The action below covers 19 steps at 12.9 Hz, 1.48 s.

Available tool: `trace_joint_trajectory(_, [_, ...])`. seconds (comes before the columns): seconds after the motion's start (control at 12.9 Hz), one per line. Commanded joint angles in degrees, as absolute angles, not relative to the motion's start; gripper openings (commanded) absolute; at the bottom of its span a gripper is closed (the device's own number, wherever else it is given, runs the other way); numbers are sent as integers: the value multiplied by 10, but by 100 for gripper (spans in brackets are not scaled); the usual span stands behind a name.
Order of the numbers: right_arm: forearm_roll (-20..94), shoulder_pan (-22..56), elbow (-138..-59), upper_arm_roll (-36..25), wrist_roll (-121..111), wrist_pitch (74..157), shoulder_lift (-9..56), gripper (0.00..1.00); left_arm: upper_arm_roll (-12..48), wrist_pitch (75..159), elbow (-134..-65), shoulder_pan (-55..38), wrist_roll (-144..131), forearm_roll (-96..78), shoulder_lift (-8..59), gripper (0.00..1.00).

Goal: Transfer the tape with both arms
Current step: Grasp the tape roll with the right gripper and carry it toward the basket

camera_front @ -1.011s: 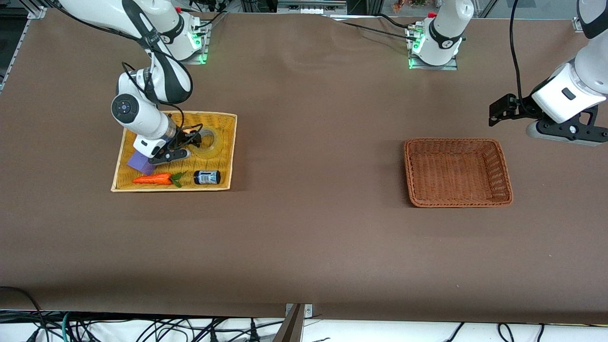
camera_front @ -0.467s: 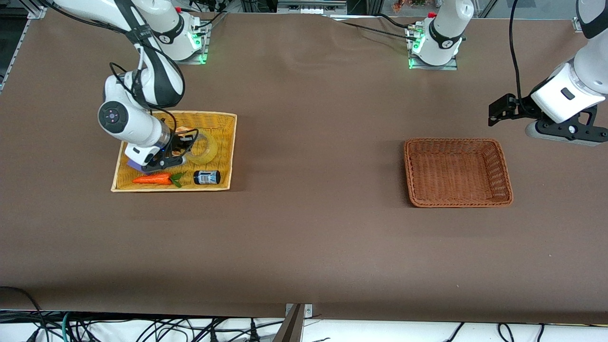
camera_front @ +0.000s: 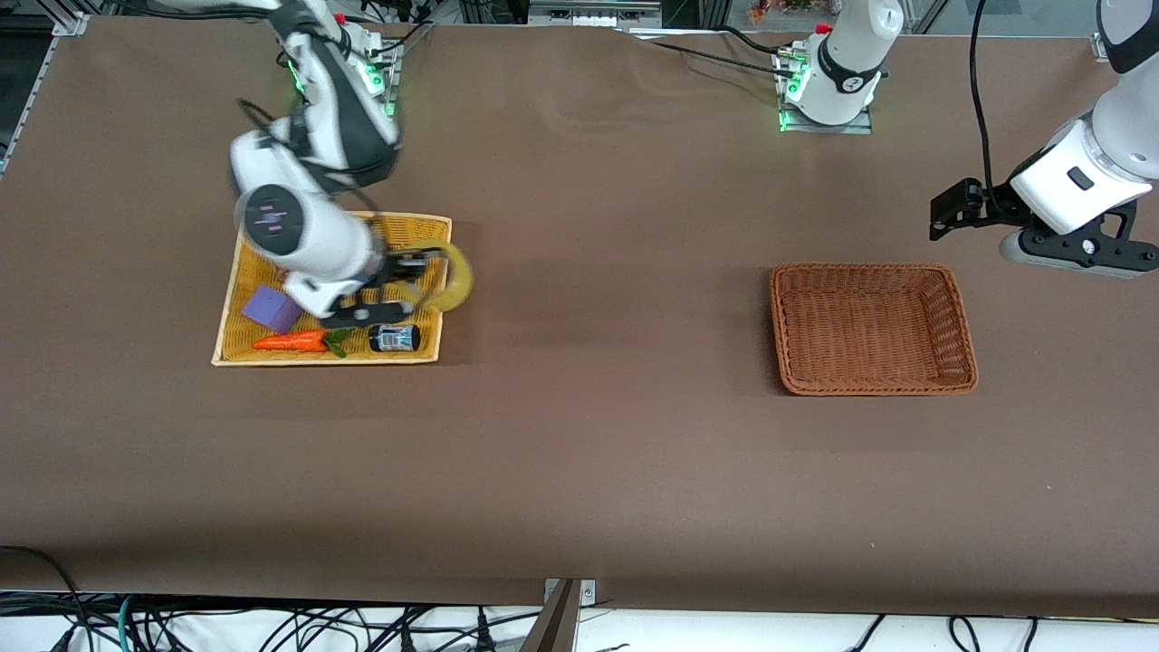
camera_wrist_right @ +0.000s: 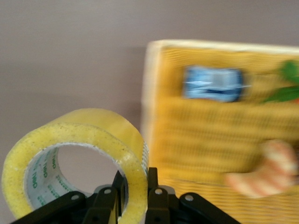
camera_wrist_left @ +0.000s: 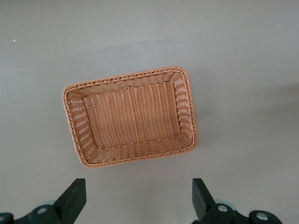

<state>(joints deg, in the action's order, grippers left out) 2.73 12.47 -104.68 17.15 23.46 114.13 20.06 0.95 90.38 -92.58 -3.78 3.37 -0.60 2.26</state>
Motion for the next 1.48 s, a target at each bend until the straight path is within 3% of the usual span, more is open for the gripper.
trace_joint_trajectory(0.0, [28,232,-924,170,380,1129,305,0,9,892,-910,-39,39,-15,29,100])
trace_joint_trajectory(0.23, [8,326,-812,168,530,1169,411,0,8,891,-910,-38,40,-14,28,100])
trace_joint_trajectory(0.54, [-16,350,-811,170,601,1252,455,0,9,892,-910,-37,40,-14,29,100])
trace_joint_trajectory(0.7, [-12,346,-815,170,602,1263,455,63,9,892,-909,-37,40,-14,29,100])
trace_joint_trajectory(0.78, [-14,345,-816,170,601,1263,455,70,9,892,-910,-38,39,-14,29,100])
trace_joint_trajectory(1.09, [-13,342,-817,170,592,1257,447,72,9,892,-910,-39,40,-13,27,100])
trace_joint_trajectory(1.17, [-11,333,-818,170,591,1244,429,93,8,892,-909,-38,41,-14,29,100])
trace_joint_trajectory(1.24, [-13,317,-821,170,584,1209,403,100,8,892,-909,-37,39,-15,29,100])
trace_joint_trajectory(1.4, [-11,264,-847,170,526,1133,320,100,9,891,-911,-40,40,-16,28,100])
